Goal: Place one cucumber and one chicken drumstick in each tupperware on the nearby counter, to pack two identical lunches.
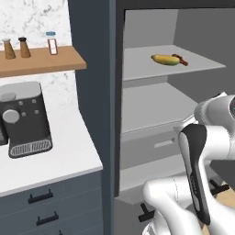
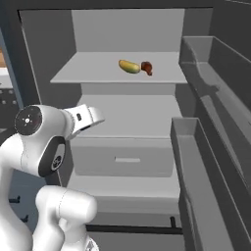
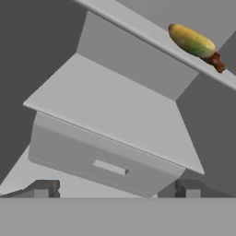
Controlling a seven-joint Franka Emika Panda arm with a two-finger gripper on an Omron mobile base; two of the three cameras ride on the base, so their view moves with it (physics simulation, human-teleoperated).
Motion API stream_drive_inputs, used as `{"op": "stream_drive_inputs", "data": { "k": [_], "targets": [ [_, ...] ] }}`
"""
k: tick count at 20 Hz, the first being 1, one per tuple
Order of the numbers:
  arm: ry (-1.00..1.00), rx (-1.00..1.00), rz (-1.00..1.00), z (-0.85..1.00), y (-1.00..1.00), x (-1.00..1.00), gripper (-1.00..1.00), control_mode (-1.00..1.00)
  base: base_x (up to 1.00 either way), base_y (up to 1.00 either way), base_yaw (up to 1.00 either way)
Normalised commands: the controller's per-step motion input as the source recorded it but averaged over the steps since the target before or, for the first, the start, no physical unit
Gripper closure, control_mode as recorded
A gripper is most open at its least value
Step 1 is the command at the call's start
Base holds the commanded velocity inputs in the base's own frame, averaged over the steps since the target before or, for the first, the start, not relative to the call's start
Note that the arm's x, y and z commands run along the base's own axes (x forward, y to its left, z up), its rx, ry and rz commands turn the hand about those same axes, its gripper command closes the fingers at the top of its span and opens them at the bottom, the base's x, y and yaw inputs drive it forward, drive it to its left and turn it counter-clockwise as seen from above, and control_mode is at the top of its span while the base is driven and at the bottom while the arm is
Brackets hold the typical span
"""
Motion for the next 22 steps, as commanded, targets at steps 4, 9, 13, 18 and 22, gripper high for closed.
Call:
{"op": "stream_drive_inputs", "data": {
  "k": [4, 9, 13, 18, 22],
  "targets": [
    [0.00, 0.00, 0.00, 0.00, 0.00, 0.00, -1.00, 1.00, 0.57, -0.48, 0.01],
    [0.00, 0.00, 0.00, 0.00, 0.00, 0.00, -1.00, 1.00, -0.13, -0.81, 0.00],
    [0.00, 0.00, 0.00, 0.00, 0.00, 0.00, -1.00, 1.00, 0.43, -0.25, 0.00],
    [0.00, 0.00, 0.00, 0.00, 0.00, 0.00, -1.00, 1.00, 0.84, 0.01, 0.00],
    [0.00, 0.00, 0.00, 0.00, 0.00, 0.00, -1.00, 1.00, 0.16, 0.08, 0.00]
  ]
}}
